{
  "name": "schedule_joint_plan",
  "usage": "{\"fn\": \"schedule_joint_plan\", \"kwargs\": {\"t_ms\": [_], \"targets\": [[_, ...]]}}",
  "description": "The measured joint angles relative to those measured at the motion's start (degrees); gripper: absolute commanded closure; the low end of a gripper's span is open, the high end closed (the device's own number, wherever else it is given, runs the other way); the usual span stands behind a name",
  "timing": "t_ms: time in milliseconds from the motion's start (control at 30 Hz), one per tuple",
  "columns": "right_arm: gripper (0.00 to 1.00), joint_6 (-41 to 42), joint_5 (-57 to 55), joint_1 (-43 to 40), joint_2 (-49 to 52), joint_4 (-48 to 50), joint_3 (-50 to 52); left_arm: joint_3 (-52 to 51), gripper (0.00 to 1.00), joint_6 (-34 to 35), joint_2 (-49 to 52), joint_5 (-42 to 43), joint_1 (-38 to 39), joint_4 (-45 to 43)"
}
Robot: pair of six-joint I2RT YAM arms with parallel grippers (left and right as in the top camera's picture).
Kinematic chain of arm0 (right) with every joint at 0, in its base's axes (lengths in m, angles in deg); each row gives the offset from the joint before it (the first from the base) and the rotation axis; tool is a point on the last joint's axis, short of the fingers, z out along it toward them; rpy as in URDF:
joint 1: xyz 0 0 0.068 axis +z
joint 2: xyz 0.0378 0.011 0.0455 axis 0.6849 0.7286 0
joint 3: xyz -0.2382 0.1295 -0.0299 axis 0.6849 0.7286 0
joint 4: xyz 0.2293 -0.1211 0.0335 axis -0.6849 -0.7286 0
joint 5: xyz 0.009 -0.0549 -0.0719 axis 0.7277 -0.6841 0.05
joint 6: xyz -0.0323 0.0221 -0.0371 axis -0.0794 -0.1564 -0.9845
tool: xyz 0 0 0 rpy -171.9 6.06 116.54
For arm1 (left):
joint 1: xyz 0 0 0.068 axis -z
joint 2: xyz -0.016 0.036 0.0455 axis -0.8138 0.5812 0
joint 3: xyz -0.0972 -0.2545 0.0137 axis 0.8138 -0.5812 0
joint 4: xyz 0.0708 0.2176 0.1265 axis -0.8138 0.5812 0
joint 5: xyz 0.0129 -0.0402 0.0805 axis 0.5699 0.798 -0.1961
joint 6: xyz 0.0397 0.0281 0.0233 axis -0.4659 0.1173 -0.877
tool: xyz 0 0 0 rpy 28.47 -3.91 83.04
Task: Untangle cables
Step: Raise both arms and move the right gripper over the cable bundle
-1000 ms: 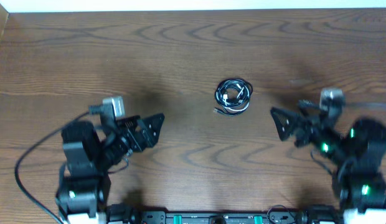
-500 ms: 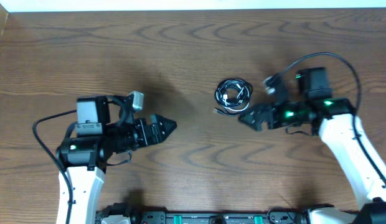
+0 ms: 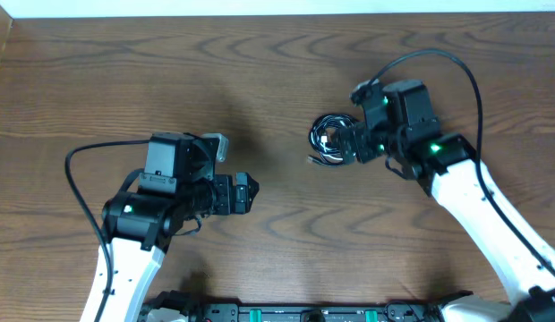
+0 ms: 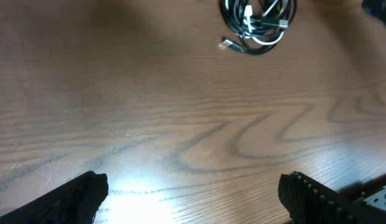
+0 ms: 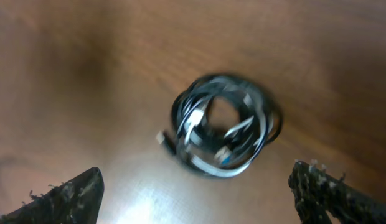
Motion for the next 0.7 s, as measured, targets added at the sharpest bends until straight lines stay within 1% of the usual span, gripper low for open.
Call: {"fn": "schedule_joint_plan", "kwargs": {"t_ms": [33, 133, 267, 333, 367, 433, 567, 700], "targets": [[0.11, 0.4, -0.3, -0.2, 1.3, 0.5, -0.2, 0.0, 0.07, 0.2, 0.8, -0.2, 0.0, 0.0], [0.18, 2.0, -1.3, -1.0, 8.2, 0.5, -0.7, 0.1, 0.07, 0.7, 4.0, -0.2, 0.0, 0.0], [0.20, 4.2, -1.7, -2.7, 15.1, 0.1, -1.6, 0.1, 0.07, 1.5, 5.2, -0.1, 0.0, 0.7], [0.23, 4.5, -1.7, -3.6, 16.7, 0.1, -2.8, 0.1, 0.07, 1.5, 5.2, -0.1, 0.0, 1.1], [0.26, 4.6, -1.7, -3.9, 17.3, 0.2, -3.7, 0.1, 0.07, 1.5, 5.2, -0.1, 0.0, 1.3], [0.30, 4.8, -1.7, -4.4, 17.9, 1.3, -4.9, 0.1, 0.07, 1.5, 5.2, -0.1, 0.0, 1.8], [0.31, 5.0, -1.7, -4.8, 18.5, 3.6, -5.4, 0.1, 0.07, 1.5, 5.2, 0.9, 0.2, 2.1], [0.31, 5.1, -1.7, -4.9, 22.5, 5.2, -5.7, 0.1, 0.07, 1.5, 5.2, 1.6, 1.5, 2.2]]}}
